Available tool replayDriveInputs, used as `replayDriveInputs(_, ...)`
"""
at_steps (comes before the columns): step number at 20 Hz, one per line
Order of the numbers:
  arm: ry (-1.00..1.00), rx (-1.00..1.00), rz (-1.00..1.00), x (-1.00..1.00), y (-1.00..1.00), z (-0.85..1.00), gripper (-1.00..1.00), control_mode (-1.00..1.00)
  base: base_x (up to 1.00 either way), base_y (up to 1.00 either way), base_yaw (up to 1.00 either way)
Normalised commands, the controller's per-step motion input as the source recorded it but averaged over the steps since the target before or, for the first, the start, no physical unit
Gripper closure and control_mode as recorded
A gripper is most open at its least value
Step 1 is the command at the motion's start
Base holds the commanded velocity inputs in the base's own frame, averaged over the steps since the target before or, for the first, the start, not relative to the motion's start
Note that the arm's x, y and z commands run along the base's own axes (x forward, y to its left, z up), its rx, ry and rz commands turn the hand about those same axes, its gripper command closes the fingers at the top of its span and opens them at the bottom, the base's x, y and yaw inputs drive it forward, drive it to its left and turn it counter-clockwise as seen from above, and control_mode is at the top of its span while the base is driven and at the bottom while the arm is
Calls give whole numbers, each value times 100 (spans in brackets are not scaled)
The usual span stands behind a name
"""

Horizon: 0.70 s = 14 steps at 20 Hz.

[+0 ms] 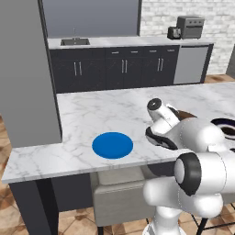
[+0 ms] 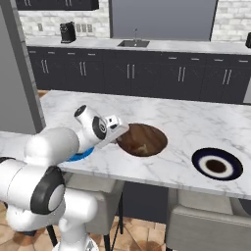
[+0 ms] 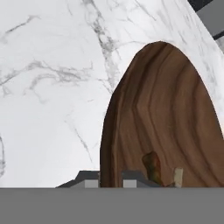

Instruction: Pick the chicken drumstick and garlic from their plates and place them in the bowl. Then put the bowl in the fridge.

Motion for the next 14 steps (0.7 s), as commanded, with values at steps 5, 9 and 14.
replayDriveInputs(5, -5, 0, 45, -33, 27, 7, 100, -100, 0, 0, 0)
replayDriveInputs(9, -7, 0, 46, -34, 20, 13, 100, -100, 0, 0, 0)
replayDriveInputs(14, -7, 0, 41, -27, 17, 26, 100, -100, 0, 0, 0)
